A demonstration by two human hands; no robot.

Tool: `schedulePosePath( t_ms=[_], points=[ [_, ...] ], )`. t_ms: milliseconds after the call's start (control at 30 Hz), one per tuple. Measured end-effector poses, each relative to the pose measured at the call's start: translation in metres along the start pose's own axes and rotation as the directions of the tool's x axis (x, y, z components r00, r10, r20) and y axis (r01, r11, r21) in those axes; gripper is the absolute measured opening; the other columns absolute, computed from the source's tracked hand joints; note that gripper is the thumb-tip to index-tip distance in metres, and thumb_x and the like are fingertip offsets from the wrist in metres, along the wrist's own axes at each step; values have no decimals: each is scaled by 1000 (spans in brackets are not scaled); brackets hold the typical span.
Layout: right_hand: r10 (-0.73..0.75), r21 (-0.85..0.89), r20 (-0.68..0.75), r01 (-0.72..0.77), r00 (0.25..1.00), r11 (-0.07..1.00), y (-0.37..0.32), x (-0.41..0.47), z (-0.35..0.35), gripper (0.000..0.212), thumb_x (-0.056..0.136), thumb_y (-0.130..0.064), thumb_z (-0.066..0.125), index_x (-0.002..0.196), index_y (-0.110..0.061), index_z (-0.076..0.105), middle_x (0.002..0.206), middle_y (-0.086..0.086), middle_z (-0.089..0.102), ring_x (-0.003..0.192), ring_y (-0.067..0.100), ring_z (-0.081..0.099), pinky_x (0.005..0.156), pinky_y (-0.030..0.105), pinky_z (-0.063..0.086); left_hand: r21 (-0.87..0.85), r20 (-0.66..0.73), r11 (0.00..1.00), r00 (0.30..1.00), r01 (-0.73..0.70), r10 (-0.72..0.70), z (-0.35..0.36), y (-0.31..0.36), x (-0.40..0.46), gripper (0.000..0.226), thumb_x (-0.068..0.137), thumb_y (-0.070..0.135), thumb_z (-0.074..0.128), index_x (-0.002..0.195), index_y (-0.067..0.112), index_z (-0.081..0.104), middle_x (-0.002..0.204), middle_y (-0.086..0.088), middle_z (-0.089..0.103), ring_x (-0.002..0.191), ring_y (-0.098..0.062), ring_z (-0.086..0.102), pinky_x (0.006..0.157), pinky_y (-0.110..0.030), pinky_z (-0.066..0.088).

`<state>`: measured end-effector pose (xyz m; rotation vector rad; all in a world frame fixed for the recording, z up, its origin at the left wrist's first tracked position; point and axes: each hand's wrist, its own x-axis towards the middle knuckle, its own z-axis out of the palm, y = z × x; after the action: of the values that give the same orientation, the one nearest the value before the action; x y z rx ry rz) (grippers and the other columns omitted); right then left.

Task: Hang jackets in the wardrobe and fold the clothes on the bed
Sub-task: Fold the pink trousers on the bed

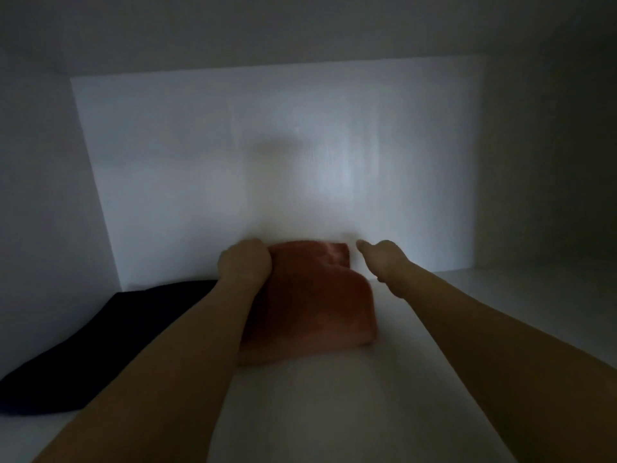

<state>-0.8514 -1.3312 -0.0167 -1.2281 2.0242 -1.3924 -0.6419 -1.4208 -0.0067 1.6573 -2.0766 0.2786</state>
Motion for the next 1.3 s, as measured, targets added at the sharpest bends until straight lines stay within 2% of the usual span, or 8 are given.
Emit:
schedulePosePath(
  t_ms=[67,133,167,233,467,733,967,1300],
  points=[
    [-66,-88,-28,64,997,994,-7,-28,-25,34,99,-39,44,93,-7,53,87,7,53,74,19,53,67,28,41,-43,-57,999,998,-18,16,-28,9,-16,27,96,12,41,114,4,59,120,-16,61,110,-33,60,88,-38,46],
    [-131,-185,-3,128,991,974,-9,-62,-51,39,100,-37,44,121,-6,54,116,11,58,102,24,58,82,28,39,-90,-86,993,994,-79,72,-52,21,-37,24,93,11,43,110,4,58,117,-15,61,107,-34,59,88,-38,46],
    [-154,-232,-4,149,988,961,-10,-81,-64,49,100,-36,45,137,-5,45,134,12,52,119,27,52,89,28,37,-107,-96,986,988,-131,121,-62,29,-50,22,92,10,43,107,4,58,114,-16,61,105,-34,59,88,-38,46],
    [-184,-324,-1,174,983,930,-6,-115,-89,55,100,-36,46,145,-6,36,146,13,44,130,28,46,97,30,37,-118,-101,962,967,-246,235,-77,47,-79,19,91,8,42,101,3,57,109,-17,61,98,-33,59,87,-39,48],
    [-210,-486,-56,157,976,859,9,-225,-176,53,100,-33,48,145,-8,36,145,14,43,127,32,48,100,38,42,-51,-116,886,884,-460,452,-112,112,-192,17,95,19,47,104,8,55,108,-10,60,95,-30,59,83,-38,51],
    [-159,-615,-199,3,967,788,31,-352,-243,58,98,-33,50,146,-6,33,145,17,41,130,34,43,104,36,38,-157,-167,770,785,-618,596,-150,172,-290,26,99,19,44,116,3,54,118,-14,57,106,-32,55,77,-33,39],
    [-53,-645,-368,-214,928,734,55,-490,-291,55,98,-32,51,147,-12,33,147,11,41,132,30,43,108,39,37,-214,-185,587,623,-781,760,-170,219,-396,32,99,23,44,123,4,54,126,-16,58,116,-36,54,93,-37,42],
    [1,-623,-543,-404,840,670,74,-779,-363,54,97,-30,50,146,-13,34,148,7,41,130,25,45,106,35,38,-346,-237,353,445,-869,863,-271,242,-632,31,99,23,44,118,1,54,126,-19,57,113,-37,54,92,-37,41]
  ],
)
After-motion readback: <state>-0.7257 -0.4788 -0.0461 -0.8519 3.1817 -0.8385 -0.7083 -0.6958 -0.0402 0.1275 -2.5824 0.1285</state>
